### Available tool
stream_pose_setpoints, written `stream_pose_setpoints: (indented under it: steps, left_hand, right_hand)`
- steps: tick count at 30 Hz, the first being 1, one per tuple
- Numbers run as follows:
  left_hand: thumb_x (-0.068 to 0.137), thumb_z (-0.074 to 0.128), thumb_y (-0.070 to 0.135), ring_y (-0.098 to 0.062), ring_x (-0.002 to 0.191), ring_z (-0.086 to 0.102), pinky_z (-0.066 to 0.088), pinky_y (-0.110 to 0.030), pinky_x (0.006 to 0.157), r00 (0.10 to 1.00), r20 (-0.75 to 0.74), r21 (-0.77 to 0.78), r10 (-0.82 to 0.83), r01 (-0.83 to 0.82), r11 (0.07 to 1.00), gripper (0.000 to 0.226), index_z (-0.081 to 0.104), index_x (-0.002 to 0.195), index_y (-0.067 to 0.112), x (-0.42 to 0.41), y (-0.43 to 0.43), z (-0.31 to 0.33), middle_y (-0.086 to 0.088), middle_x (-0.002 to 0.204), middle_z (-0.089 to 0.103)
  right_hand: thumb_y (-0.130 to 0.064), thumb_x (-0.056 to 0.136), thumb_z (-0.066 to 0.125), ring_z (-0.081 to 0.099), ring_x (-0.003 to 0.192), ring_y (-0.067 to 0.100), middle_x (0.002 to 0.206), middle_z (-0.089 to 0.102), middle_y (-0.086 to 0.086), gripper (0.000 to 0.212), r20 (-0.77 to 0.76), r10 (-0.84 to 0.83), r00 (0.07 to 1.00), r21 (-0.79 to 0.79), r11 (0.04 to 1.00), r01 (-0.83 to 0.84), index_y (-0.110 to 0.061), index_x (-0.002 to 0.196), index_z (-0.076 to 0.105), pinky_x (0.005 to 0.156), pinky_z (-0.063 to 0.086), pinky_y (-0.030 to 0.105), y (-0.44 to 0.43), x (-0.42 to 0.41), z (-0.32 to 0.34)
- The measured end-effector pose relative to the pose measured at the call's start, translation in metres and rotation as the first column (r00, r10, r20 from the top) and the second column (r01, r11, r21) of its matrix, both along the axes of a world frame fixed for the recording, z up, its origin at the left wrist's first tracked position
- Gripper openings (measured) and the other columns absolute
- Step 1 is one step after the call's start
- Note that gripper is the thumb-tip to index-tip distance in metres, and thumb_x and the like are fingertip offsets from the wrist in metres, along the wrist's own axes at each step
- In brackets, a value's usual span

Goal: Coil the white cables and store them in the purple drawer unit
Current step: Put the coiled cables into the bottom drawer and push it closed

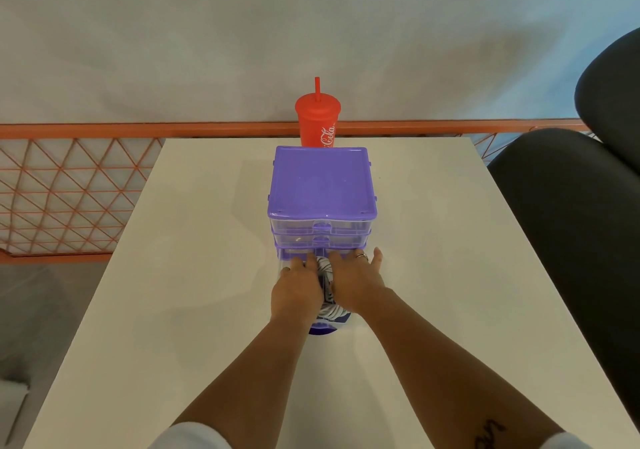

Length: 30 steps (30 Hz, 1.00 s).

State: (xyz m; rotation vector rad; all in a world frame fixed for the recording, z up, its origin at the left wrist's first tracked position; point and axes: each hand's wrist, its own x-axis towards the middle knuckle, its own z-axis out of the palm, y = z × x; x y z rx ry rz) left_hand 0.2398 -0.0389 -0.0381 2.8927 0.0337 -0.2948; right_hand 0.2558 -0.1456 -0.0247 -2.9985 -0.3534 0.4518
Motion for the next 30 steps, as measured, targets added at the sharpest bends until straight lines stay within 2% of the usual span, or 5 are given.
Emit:
stream_pose_setpoints:
  steps: [9,12,17,23,30]
  left_hand:
    - [0.096,0.043,0.023,-0.022,0.126,0.037,0.043,-0.031,0.097,0.984,0.101,0.118,-0.149,0.137,0.984,0.055,0.021,0.145,0.013,0.001,0.007,0.0,-0.004,0.141,0.039]
    - [0.095,0.045,0.027,-0.025,0.127,0.037,0.036,-0.031,0.104,0.976,0.13,0.142,-0.173,0.154,0.978,0.055,0.026,0.144,0.011,-0.001,0.012,-0.005,-0.006,0.142,0.041]
    - [0.085,0.053,0.036,-0.024,0.09,0.064,0.052,-0.036,0.082,0.936,0.284,0.078,-0.207,0.192,0.978,0.039,0.067,0.108,0.009,-0.005,0.028,-0.007,-0.005,0.098,0.072]
    - [0.098,0.013,0.04,-0.016,0.144,0.013,0.0,-0.045,0.116,0.977,-0.004,0.065,-0.211,0.211,0.975,0.054,0.022,0.147,0.02,-0.013,0.039,-0.005,0.004,0.153,0.027]
    - [0.098,0.036,0.032,-0.018,0.14,0.025,0.01,-0.045,0.115,0.985,0.072,-0.075,-0.155,0.16,0.984,0.044,0.036,0.14,0.02,-0.014,0.037,0.008,0.001,0.147,0.036]
  right_hand:
    - [-0.034,0.058,0.084,0.067,0.087,0.025,0.092,0.07,0.002,0.053,0.325,-0.022,0.945,0.153,0.988,-0.029,-0.015,0.104,0.068,0.073,0.055,0.037,-0.015,-0.018,-0.022]
    - [-0.044,0.08,0.058,0.058,0.109,0.032,0.111,0.066,0.004,0.044,0.316,-0.021,0.948,0.203,0.978,-0.046,-0.016,0.114,0.063,0.088,0.048,0.046,-0.022,-0.023,-0.026]
    - [-0.078,0.059,-0.002,0.005,0.143,0.03,0.155,0.016,-0.002,0.106,0.025,0.033,0.999,0.168,0.985,-0.036,-0.022,0.148,0.014,0.113,0.008,0.049,-0.026,-0.033,-0.017]
    - [-0.065,0.086,0.034,-0.005,0.144,0.027,0.157,0.005,-0.005,0.08,-0.05,0.037,0.998,0.117,0.993,-0.031,-0.024,0.148,0.005,0.113,0.003,0.052,-0.024,-0.03,-0.017]
    - [-0.057,0.087,0.046,-0.001,0.144,0.027,0.156,0.008,-0.006,0.079,-0.061,-0.055,0.997,0.222,0.973,0.067,-0.025,0.148,0.008,0.114,0.01,0.049,-0.021,-0.035,-0.011]
